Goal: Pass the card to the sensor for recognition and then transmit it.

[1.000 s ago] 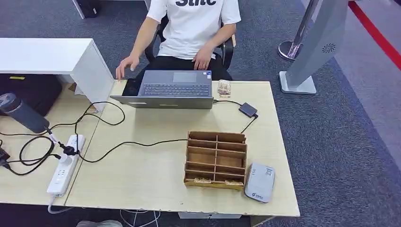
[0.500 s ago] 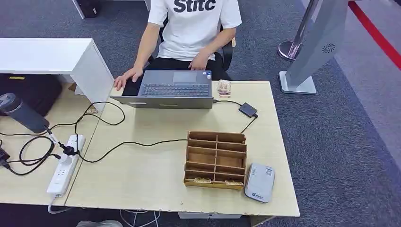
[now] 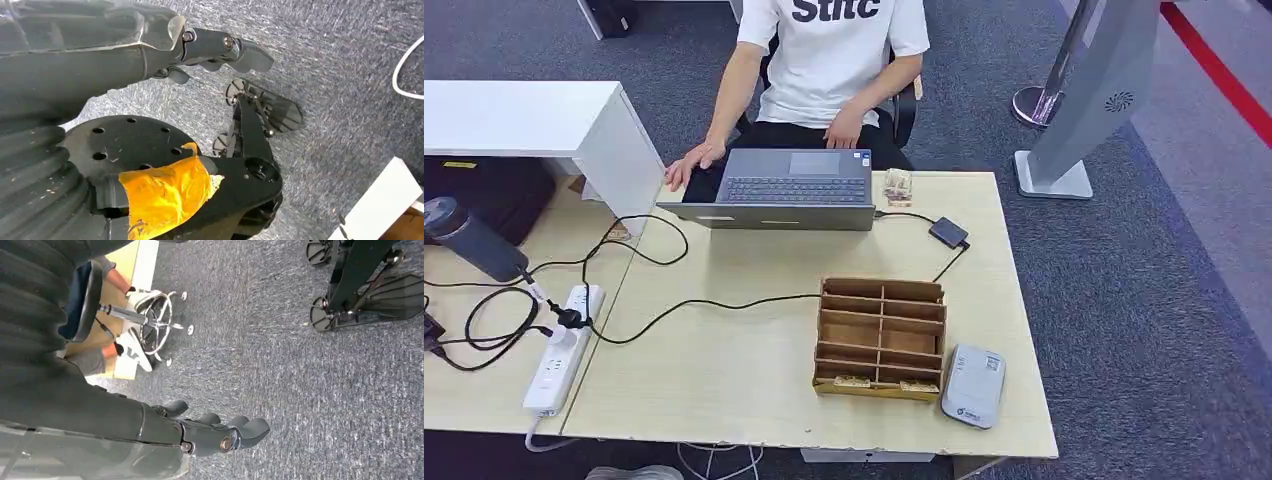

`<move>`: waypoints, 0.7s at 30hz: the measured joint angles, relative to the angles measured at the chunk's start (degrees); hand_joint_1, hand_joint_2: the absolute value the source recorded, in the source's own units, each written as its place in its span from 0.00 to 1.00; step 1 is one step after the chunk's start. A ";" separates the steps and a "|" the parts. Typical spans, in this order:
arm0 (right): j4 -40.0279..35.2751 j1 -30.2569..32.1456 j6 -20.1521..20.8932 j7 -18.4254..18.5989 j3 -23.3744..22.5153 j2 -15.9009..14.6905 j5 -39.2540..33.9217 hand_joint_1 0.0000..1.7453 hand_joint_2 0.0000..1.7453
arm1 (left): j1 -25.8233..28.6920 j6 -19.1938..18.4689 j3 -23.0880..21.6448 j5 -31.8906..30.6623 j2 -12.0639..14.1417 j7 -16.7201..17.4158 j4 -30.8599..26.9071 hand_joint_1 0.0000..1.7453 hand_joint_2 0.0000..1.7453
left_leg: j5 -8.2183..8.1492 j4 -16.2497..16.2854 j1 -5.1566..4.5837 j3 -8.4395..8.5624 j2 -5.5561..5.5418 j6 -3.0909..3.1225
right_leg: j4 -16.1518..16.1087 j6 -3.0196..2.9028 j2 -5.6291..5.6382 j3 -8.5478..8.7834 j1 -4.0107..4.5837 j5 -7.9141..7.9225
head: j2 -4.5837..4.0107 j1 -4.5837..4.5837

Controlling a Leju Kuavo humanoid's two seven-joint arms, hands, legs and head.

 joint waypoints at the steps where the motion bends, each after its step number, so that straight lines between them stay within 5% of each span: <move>1: 0.00 0.00 0.00 0.00 0.00 0.00 0.00 0.00 1.00 | 0.00 0.00 0.00 0.00 0.00 0.00 0.00 0.00 0.00 | 0.00 0.00 0.00 0.00 0.00 0.00 | 0.00 0.00 0.00 0.00 0.00 0.00 | 0.00 0.00; 21: 0.00 -0.01 -0.81 -0.04 -0.22 0.07 1.49 0.00 1.00 | 0.00 -0.83 0.00 -0.44 0.31 -0.13 0.00 0.00 0.00 | 0.00 0.00 0.00 0.00 0.00 0.00 | 0.00 0.00 0.00 0.00 0.00 0.00 | 0.00 -0.02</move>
